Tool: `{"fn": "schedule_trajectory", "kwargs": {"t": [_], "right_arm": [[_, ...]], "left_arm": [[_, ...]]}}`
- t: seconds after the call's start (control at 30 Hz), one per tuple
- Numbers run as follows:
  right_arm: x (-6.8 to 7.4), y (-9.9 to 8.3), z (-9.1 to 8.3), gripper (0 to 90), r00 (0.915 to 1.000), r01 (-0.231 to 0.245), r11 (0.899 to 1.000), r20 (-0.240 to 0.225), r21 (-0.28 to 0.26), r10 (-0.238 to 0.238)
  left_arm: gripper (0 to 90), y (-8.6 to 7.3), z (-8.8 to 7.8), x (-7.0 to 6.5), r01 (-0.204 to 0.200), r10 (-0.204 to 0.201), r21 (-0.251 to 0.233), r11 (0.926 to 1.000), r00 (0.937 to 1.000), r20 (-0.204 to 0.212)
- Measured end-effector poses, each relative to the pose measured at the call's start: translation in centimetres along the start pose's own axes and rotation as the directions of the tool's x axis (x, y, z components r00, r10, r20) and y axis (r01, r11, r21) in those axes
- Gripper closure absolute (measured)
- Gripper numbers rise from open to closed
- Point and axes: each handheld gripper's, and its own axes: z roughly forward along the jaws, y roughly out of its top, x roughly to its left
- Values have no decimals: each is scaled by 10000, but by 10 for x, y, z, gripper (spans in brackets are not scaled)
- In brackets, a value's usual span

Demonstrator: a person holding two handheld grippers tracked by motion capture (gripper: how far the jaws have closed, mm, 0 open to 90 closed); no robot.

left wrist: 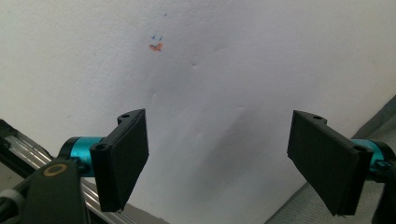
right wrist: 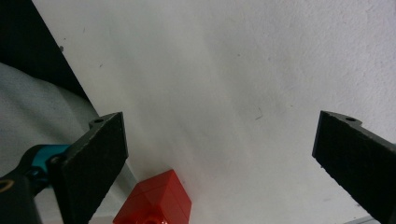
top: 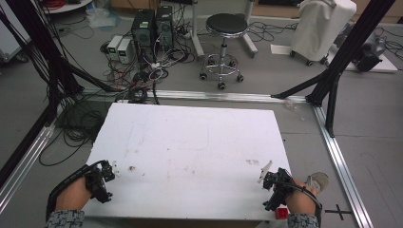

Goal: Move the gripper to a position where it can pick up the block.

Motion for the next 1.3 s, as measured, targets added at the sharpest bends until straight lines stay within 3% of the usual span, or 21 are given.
{"fn": "schedule_trajectory", "kwargs": {"t": [0.17, 0.6, 1.07, 1.1, 1.3], "right_arm": [[1, -1, -3, 26, 10000, 89, 9998, 41, -149, -88], [4, -4, -8, 26, 9955, 950, 9952, 91, -215, -948], [7, -13, -18, 26, 9840, 1778, 9831, 29, -426, -1779], [8, -14, -20, 26, 9795, 2013, 9787, 17, -413, -2014], [10, -19, -23, 25, 9721, 2343, 9713, 14, -398, -2345]], "left_arm": [[208, 0, 0, 0, 43, -43, 21, 10000, 10000, 22], [208, 0, 1, 0, 87, -87, -52, 9999, 9999, -50], [208, 1, 4, 0, 41, -41, -13, 10000, 10000, 28], [208, 1, 4, 0, 39, -39, -10, 10000, 10000, 17], [208, 1, 4, 0, 18, -18, -6, 10000, 10000, 10]]}}
